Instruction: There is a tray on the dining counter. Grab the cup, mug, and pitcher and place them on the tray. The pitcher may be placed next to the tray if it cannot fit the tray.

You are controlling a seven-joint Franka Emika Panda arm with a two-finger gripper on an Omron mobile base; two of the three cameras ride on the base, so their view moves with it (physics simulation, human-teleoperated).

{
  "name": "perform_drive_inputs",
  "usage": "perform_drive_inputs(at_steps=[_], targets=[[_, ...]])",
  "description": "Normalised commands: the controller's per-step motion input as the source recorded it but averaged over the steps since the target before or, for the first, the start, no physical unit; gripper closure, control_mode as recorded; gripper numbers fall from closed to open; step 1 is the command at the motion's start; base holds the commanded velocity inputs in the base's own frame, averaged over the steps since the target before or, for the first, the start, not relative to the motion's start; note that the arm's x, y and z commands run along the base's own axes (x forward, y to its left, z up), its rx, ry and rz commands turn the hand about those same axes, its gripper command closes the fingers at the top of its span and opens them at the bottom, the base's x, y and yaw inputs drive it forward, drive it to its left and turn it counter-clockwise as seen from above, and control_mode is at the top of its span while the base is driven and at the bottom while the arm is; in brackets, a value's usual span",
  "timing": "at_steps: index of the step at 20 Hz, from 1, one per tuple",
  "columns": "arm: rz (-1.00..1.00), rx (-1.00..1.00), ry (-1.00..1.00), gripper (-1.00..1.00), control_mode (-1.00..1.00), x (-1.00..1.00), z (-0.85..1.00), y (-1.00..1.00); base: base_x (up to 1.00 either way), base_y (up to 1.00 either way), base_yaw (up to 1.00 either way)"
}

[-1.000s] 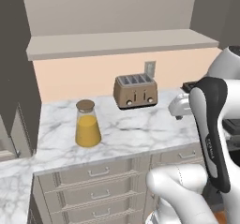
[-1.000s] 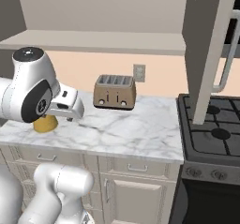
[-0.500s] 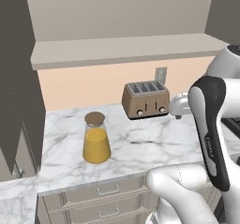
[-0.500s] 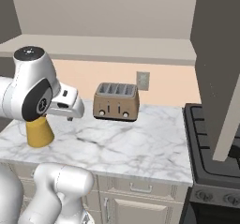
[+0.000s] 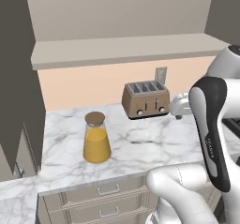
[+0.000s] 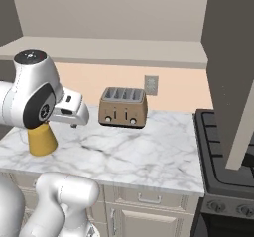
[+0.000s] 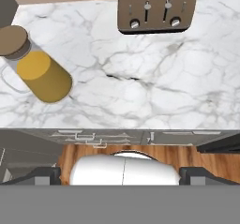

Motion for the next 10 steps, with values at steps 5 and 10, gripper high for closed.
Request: perform_drive_inputs(at_steps=[5,10], targets=[[0.05,-0.01,0.08,-1.0,-1.0,-0.03,-0.07,0.36,0.0,0.0,0.0],[0.03,-0.09,0.0,-1.0,-1.0,-0.04,-0.1,0.76,0.0,0.0,0.0]])
